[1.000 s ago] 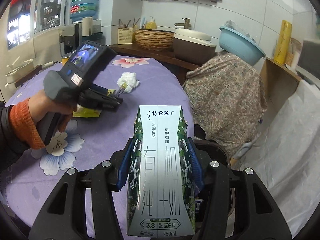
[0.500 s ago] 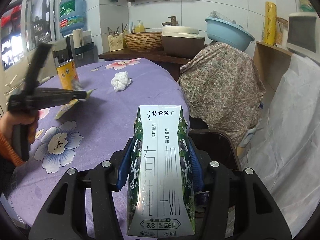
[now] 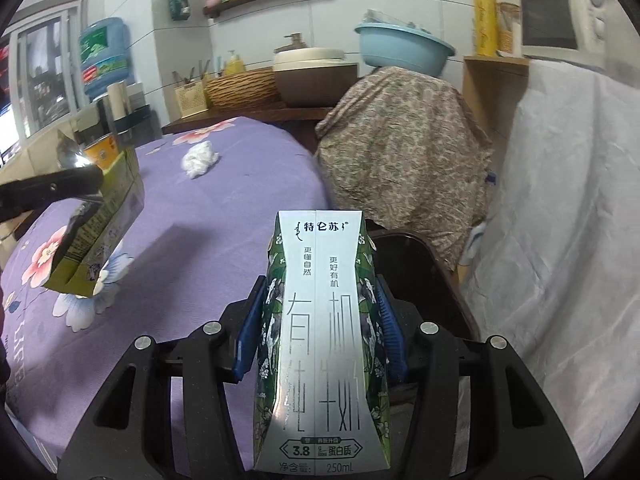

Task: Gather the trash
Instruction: 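Drop the snack bag into the bin with the left tool while the right tool drops the carton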

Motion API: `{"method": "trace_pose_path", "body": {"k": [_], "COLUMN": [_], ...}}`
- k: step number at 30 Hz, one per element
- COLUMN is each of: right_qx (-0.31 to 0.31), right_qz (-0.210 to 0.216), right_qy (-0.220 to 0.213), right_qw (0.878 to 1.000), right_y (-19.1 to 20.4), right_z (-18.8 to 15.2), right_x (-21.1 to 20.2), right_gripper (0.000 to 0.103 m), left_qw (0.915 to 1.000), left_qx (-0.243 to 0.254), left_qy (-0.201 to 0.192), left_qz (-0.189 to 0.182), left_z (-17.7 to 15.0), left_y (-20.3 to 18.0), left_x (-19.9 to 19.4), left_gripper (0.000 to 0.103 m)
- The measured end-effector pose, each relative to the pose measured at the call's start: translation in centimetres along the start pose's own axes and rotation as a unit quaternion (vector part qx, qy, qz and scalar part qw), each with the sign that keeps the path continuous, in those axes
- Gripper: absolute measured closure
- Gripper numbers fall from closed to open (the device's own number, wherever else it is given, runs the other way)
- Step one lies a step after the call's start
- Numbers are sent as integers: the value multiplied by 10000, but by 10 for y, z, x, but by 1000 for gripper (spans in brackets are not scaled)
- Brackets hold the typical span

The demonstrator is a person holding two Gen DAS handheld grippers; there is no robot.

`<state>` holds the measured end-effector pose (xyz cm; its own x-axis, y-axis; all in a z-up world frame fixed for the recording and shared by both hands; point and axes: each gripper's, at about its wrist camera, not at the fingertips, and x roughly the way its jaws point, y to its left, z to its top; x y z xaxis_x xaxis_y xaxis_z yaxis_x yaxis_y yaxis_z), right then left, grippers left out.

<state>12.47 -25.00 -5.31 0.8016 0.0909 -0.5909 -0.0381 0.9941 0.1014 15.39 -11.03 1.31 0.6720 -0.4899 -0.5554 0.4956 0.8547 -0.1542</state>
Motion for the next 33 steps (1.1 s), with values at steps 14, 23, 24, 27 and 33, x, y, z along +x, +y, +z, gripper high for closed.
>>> {"method": "trace_pose_path", "body": {"k": [14, 23, 24, 27, 33], "right_qx": [781, 1002, 1021, 1069, 1104], "right_qz": [-1051, -1149, -1149, -1133, -1114], "right_qy": [4, 201, 219, 277, 398], "right_qw": [9914, 9881, 9879, 9874, 9868], "right_y": [-106, -131, -132, -135, -138], "right_z": [-28, -45, -46, -52, -56], "right_x": [-27, -18, -17, -13, -2], "right_gripper": [51, 51, 51, 51, 51], "left_qw": [9910, 9880, 9876, 9848, 9830], "left_qx": [331, 283, 319, 349, 419], "left_qy": [475, 1264, 1337, 1551, 1681], "left_qz": [-1211, -844, -752, -695, -609], "left_z": [44, 25, 21, 15, 10], "left_y": [-111, -116, -116, -114, -111], "left_x": [109, 207, 218, 236, 253], "left_gripper": [97, 97, 97, 97, 48]}}
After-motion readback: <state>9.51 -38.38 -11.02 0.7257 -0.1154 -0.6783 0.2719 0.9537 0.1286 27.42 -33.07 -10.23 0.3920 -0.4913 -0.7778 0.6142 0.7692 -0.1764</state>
